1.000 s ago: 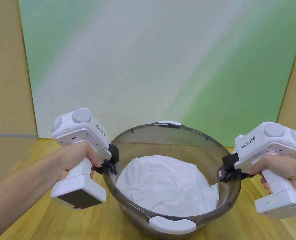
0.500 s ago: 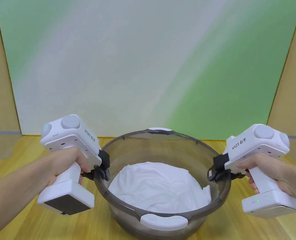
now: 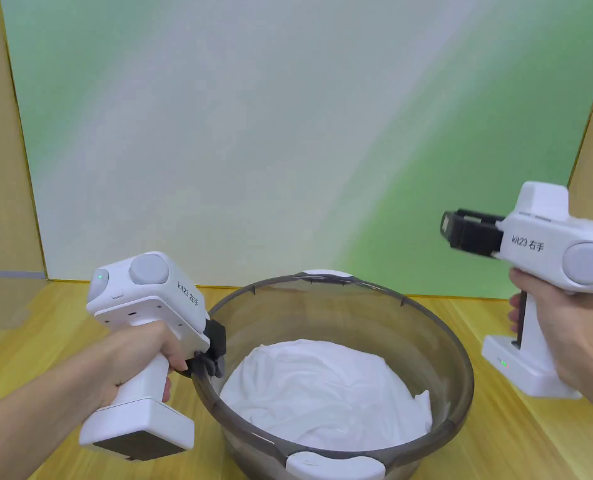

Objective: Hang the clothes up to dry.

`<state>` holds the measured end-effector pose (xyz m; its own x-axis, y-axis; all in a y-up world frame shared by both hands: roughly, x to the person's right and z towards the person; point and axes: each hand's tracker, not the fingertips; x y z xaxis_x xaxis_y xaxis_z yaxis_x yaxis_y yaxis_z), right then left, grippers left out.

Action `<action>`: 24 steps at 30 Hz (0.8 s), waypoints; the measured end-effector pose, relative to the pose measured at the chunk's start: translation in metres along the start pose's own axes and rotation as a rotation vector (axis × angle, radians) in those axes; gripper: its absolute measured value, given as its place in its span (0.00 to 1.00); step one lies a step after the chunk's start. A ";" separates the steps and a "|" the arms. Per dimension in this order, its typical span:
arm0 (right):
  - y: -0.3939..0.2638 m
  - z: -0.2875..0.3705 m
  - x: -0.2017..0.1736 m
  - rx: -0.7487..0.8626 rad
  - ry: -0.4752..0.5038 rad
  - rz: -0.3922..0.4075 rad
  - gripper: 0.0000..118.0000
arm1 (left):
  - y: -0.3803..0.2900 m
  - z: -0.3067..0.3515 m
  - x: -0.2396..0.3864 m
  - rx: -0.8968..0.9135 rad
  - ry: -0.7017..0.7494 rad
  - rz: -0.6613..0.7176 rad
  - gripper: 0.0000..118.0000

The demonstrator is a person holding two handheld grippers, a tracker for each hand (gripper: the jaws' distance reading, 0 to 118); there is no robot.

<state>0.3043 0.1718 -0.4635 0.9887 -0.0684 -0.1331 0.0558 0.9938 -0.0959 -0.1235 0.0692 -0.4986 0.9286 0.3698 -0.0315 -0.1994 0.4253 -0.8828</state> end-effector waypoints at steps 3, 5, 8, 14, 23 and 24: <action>-0.003 -0.019 0.001 0.058 0.056 -0.008 0.14 | -0.001 0.001 -0.002 0.010 -0.003 -0.001 0.08; -0.008 -0.025 -0.004 0.043 0.023 -0.012 0.00 | -0.003 0.001 -0.001 0.024 0.002 -0.003 0.08; -0.021 -0.027 -0.001 0.047 0.042 -0.007 0.00 | -0.003 0.001 -0.004 0.029 -0.016 0.010 0.08; -0.026 -0.019 -0.013 -0.019 0.042 0.027 0.00 | -0.013 0.002 -0.007 0.124 -0.030 0.000 0.59; 0.011 0.025 -0.019 0.099 -0.015 0.163 0.00 | -0.028 0.102 0.023 0.663 0.304 -0.319 0.95; 0.013 0.028 -0.021 0.098 -0.011 0.148 0.00 | -0.032 0.110 0.032 0.743 0.355 -0.370 0.92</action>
<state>0.2886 0.1887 -0.4347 0.9886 0.0799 -0.1276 -0.0779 0.9967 0.0208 -0.1222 0.1585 -0.4194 0.9910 -0.1207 -0.0572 0.0945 0.9361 -0.3388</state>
